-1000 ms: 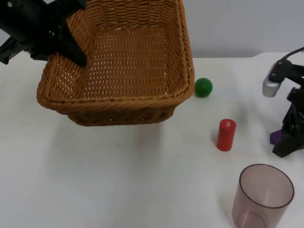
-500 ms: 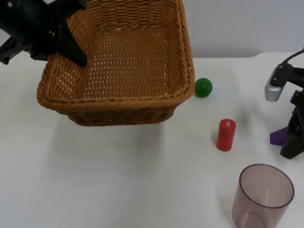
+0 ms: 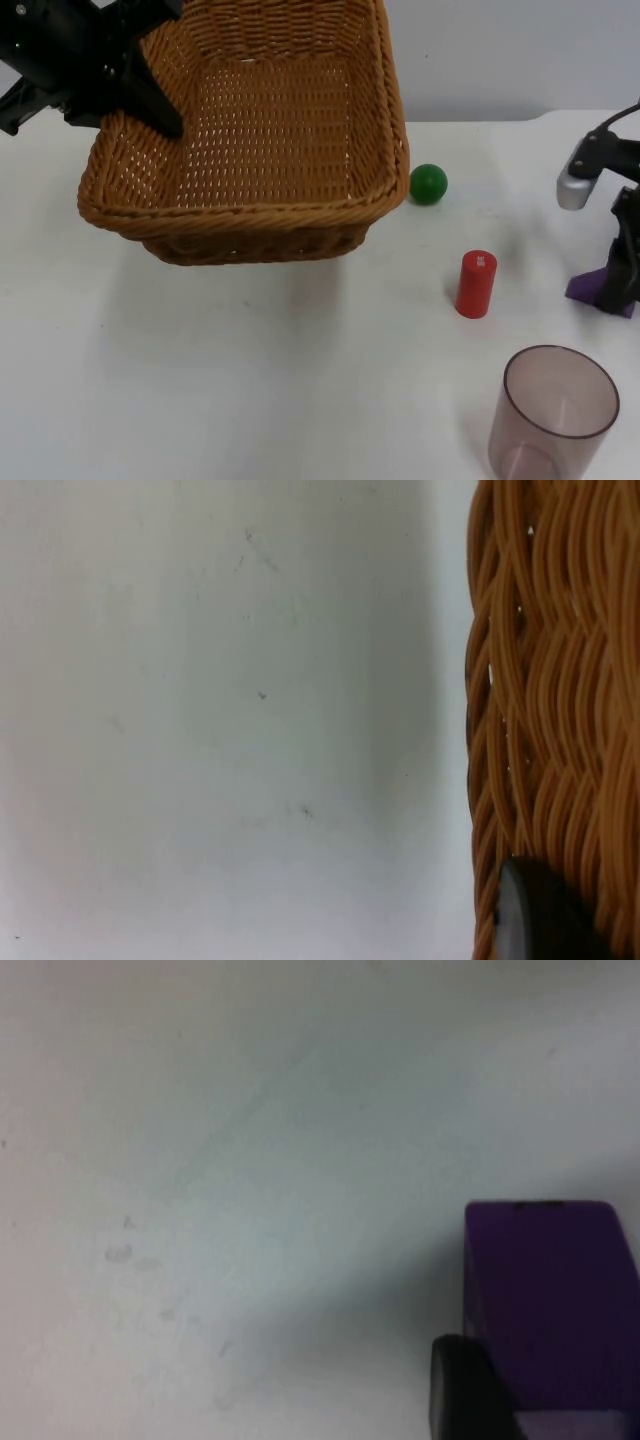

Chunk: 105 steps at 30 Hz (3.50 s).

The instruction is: Pick up the basket with the left hand and place the triangular block into the basket with the right hand.

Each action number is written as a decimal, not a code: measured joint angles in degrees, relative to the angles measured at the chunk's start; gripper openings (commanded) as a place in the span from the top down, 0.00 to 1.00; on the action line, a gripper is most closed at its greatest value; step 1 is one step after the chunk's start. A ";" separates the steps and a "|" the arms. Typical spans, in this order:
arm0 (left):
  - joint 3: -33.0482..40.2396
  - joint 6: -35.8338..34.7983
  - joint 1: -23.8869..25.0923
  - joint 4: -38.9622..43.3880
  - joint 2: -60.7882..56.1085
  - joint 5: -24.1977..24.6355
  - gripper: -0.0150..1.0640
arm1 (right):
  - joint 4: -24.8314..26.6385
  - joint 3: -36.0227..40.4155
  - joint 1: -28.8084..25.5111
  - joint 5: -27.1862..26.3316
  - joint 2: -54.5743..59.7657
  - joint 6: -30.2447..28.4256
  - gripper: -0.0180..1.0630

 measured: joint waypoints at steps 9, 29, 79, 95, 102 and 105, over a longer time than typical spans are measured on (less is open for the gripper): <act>0.00 0.00 0.00 0.00 0.00 0.13 0.99 | 2.17 0.00 0.00 -0.51 -1.51 4.91 0.98; 0.00 0.00 0.00 0.00 0.00 0.34 0.99 | 1.65 0.00 0.00 5.38 -29.59 37.18 0.98; 0.00 0.00 0.00 0.00 0.00 0.57 0.99 | -19.70 -22.12 35.07 -9.76 -12.83 60.65 0.98; 0.00 0.00 0.00 0.00 0.00 0.57 0.99 | -19.70 -24.10 35.31 -8.74 -4.95 58.35 0.88; 0.00 0.00 0.00 0.00 0.00 0.57 0.99 | -19.70 -24.10 35.31 -8.74 -4.95 58.22 0.36; 0.00 0.00 0.00 0.00 0.00 0.57 0.99 | -19.70 -24.10 35.31 -8.74 -4.95 58.22 0.08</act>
